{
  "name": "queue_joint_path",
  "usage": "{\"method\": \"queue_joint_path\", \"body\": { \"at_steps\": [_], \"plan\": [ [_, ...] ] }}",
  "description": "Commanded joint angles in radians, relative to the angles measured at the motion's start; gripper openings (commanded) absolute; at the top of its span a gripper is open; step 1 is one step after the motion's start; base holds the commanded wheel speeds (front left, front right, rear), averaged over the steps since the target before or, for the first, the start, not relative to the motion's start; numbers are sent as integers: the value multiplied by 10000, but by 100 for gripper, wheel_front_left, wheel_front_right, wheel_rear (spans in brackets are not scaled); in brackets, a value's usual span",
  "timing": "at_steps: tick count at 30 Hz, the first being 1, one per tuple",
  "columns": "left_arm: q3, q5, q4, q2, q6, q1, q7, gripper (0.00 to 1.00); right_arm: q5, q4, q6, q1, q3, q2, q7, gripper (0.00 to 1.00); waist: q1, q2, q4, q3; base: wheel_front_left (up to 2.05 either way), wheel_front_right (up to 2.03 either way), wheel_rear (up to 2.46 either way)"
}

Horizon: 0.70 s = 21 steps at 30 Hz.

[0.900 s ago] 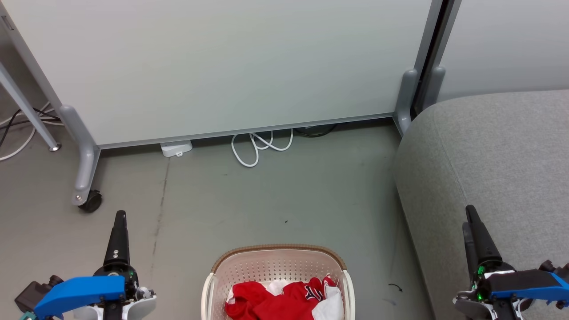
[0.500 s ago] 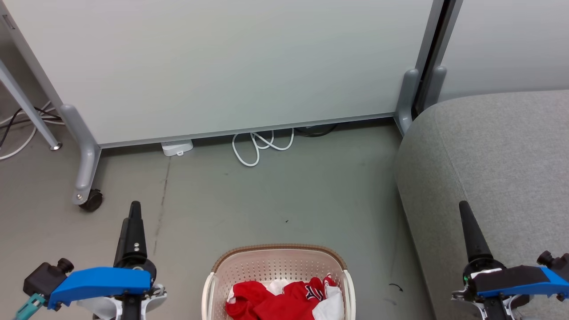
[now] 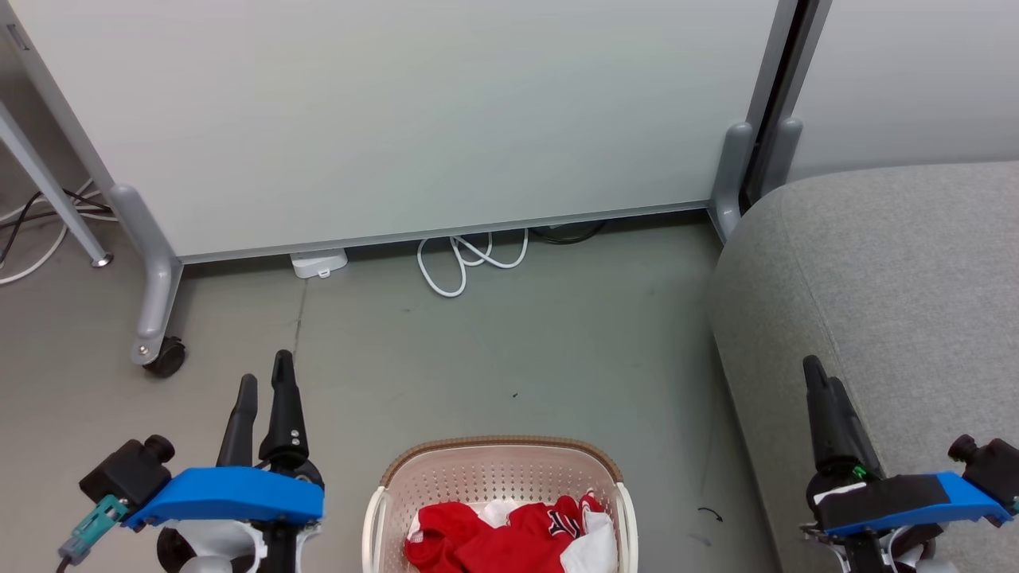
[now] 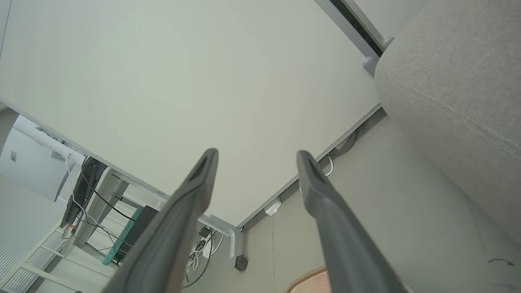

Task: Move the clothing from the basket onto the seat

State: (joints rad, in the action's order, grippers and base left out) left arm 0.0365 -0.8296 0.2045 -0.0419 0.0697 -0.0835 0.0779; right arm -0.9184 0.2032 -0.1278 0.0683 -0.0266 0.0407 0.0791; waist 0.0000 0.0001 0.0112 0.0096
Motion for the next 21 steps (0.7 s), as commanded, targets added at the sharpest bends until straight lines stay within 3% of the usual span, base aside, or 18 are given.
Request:
{"method": "queue_joint_path", "body": {
  "at_steps": [1,21],
  "plan": [
    [91,479,-86,-77,-66,-256,104,100,326,-165,-26,217,42,68,98,100,0,-1,5,0,0,0,0],
    [722,3086,-97,-106,-303,-341,669,100,2560,-269,-28,227,317,88,661,100,0,-1,67,20,0,0,0]
  ]
}}
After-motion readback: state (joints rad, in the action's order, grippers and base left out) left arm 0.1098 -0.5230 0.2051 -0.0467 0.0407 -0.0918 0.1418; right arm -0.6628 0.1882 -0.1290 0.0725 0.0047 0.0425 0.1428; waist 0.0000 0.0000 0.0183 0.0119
